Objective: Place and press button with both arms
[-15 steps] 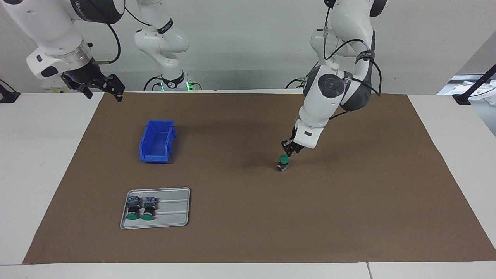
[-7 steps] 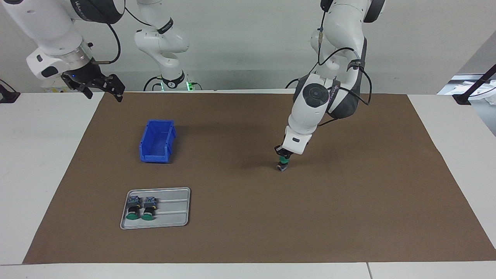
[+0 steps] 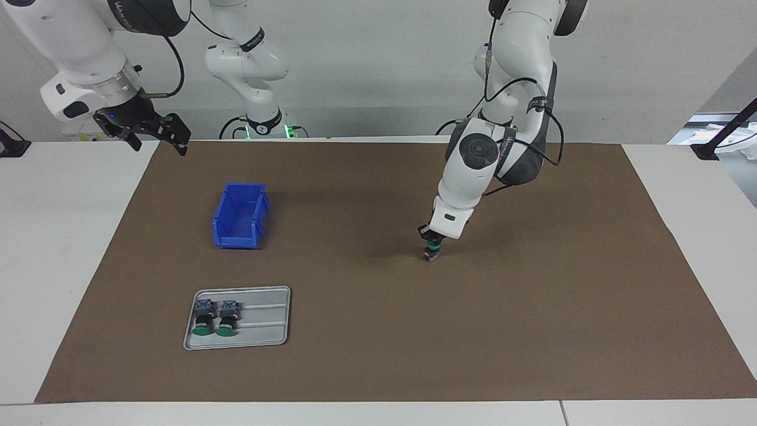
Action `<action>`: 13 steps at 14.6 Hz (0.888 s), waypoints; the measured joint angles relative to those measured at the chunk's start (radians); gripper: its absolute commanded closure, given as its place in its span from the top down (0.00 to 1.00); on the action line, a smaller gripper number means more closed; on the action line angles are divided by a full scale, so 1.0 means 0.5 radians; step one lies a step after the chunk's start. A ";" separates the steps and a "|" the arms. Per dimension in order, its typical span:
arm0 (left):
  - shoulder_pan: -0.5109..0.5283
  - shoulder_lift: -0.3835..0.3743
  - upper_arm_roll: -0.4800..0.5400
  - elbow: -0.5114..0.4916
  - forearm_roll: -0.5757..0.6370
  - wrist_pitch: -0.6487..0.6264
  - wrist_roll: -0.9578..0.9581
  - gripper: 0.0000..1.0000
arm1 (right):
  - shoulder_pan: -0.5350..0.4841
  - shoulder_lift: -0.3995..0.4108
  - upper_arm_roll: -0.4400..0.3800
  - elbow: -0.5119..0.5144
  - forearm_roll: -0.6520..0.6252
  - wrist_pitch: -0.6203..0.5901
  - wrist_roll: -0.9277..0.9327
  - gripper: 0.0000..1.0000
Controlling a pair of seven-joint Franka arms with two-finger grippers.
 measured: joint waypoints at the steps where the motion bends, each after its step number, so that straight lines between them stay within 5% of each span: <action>1: 0.000 0.000 0.000 -0.007 0.000 0.007 0.000 0.00 | 0.000 0.000 0.000 0.000 0.000 0.000 0.000 0.99; 13: -0.013 -0.033 0.000 -0.091 0.007 0.115 0.000 0.05 | 0.000 0.000 0.000 0.000 0.000 0.000 0.000 0.99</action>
